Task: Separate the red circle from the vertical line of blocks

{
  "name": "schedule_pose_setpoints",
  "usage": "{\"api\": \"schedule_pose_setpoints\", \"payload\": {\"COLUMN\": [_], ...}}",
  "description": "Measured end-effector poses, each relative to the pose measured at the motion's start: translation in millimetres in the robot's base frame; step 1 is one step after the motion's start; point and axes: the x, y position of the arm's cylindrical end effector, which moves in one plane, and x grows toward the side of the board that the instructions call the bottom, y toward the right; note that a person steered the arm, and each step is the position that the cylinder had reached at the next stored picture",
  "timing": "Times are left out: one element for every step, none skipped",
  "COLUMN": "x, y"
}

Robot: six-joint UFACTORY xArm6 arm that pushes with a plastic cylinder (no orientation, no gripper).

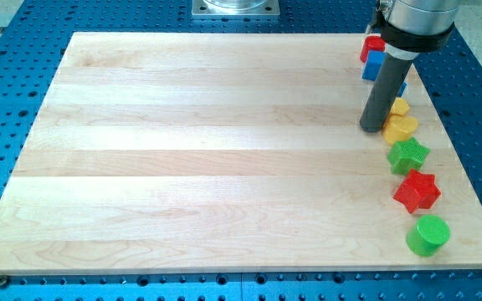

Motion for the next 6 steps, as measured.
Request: {"api": "schedule_pose_setpoints", "payload": {"x": [-4.1, -20.9, -109.4, -189.3, -211.7, -192.5], "y": [-0.6, -35.9, -92.0, -82.5, 17.4, 96.9]}}
